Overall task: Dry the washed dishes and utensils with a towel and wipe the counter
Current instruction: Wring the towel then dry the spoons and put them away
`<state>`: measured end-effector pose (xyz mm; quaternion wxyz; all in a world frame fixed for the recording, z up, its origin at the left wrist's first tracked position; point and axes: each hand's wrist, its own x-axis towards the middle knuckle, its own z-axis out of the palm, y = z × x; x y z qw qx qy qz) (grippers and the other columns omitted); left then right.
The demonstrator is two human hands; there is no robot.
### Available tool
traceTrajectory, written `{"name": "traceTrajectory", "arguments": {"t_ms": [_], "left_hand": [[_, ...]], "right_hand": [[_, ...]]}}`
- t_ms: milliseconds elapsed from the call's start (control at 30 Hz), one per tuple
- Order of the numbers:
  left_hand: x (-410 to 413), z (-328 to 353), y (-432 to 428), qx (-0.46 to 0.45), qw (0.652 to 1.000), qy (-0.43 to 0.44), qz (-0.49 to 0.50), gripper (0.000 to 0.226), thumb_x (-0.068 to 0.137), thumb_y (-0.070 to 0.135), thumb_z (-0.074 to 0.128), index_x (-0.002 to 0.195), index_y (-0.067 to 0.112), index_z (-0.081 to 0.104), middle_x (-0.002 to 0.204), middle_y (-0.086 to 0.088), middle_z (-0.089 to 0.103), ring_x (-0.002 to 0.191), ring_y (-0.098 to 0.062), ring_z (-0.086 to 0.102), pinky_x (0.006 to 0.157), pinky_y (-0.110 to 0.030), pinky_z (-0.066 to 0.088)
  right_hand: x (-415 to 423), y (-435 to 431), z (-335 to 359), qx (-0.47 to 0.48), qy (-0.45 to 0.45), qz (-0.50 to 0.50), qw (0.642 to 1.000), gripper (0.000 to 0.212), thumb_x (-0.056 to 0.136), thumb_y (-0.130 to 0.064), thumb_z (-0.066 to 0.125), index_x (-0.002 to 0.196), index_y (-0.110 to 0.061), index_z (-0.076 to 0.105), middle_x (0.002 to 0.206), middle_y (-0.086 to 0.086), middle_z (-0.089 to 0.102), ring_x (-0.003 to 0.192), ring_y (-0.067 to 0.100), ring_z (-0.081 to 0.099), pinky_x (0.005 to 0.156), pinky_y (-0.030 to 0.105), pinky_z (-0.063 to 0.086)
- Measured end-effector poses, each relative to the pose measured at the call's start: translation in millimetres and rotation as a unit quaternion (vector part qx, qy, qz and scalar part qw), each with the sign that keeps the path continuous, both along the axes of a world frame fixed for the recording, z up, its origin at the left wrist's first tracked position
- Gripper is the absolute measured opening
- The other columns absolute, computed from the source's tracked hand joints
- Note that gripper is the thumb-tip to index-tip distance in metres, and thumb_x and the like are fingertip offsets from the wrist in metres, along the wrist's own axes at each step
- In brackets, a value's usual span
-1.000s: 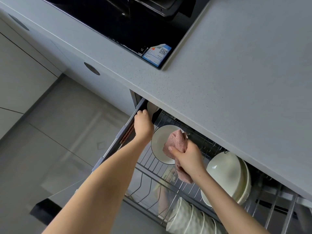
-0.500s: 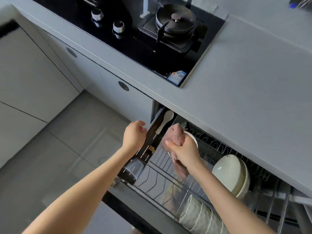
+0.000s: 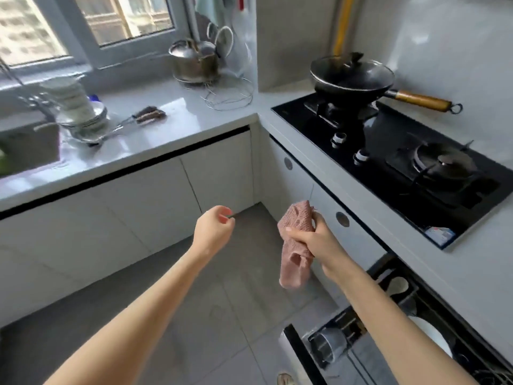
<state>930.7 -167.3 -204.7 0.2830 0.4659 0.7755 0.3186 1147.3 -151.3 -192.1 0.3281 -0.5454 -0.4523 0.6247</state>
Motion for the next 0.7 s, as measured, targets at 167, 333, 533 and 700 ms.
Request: {"name": "traceTrajectory", "arguments": {"t_ms": [167,333,533,700], "left_hand": [[-109,44,-23,0.018,0.995,0.035,0.092,0.021,0.086,0.016,0.054,0.104,0.015,0.065,0.093,-0.004,0.068,0.073,-0.024,0.065,0.069,-0.022,0.053],[-201,65,-16,0.029,0.986,0.038,0.157,0.02,0.084,0.016,0.055,0.101,0.015,0.066,0.094,-0.007,0.069,0.084,-0.027,0.067,0.083,-0.038,0.055],[-314,81,53,0.053,0.978,0.008,0.202,0.015,0.085,0.015,0.056,0.098,0.012,0.064,0.09,-0.011,0.066,0.089,-0.031,0.065,0.083,-0.044,0.055],[-406,108,112,0.068,0.967,-0.014,0.245,0.015,0.087,0.014,0.053,0.09,0.006,0.065,0.079,-0.011,0.064,0.07,-0.028,0.062,0.077,-0.039,0.056]], "right_hand": [[-101,33,35,0.017,0.056,0.061,0.996,0.028,0.091,-0.014,0.062,0.119,-0.008,0.058,0.107,0.01,0.069,0.091,0.021,0.069,0.076,0.029,0.056],[-192,71,51,0.022,0.097,0.08,0.992,0.012,0.093,-0.02,0.06,0.103,-0.012,0.063,0.083,0.002,0.071,0.064,0.012,0.068,0.058,0.028,0.056],[-313,147,61,0.029,0.095,0.139,0.985,0.015,0.09,-0.019,0.063,0.104,-0.014,0.06,0.091,0.006,0.072,0.073,0.02,0.068,0.067,0.035,0.056],[-420,212,71,0.034,0.086,0.155,0.984,0.036,0.087,-0.017,0.068,0.118,-0.013,0.05,0.105,0.011,0.068,0.082,0.026,0.068,0.061,0.032,0.055]]}}
